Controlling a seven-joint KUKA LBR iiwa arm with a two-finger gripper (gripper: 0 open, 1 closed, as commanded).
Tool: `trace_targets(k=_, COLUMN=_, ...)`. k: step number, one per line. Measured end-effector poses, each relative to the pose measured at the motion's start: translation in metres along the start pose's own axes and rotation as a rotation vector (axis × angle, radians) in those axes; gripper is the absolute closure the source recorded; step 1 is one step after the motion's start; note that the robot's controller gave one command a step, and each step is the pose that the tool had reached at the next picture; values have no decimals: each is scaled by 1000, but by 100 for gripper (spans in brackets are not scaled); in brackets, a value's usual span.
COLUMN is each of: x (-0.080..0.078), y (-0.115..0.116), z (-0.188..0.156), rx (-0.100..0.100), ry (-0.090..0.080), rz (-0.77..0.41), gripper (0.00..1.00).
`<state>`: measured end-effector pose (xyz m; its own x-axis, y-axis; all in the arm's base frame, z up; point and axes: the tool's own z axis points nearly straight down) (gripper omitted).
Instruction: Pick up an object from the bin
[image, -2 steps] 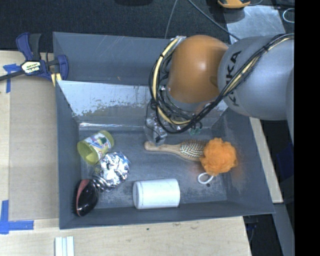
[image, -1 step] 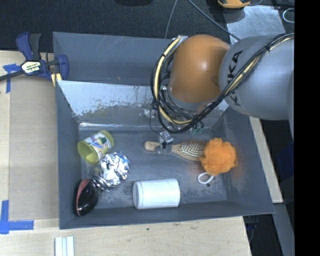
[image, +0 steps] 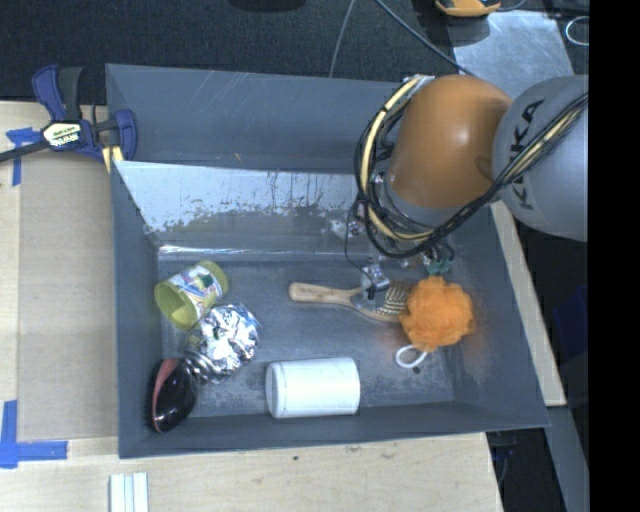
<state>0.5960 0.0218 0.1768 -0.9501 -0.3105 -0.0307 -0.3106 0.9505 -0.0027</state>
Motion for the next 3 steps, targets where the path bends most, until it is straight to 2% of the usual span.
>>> trace_targets(k=1, x=-23, y=-18, z=83, rx=-2, ry=3, rz=-147, gripper=0)
trace_targets(k=2, x=2, y=-48, z=107, rx=-1, ry=1, rz=36, gripper=0)
trace_targets(k=3, x=1, y=-48, z=106, rx=-1, ry=-1, rz=34, gripper=100)
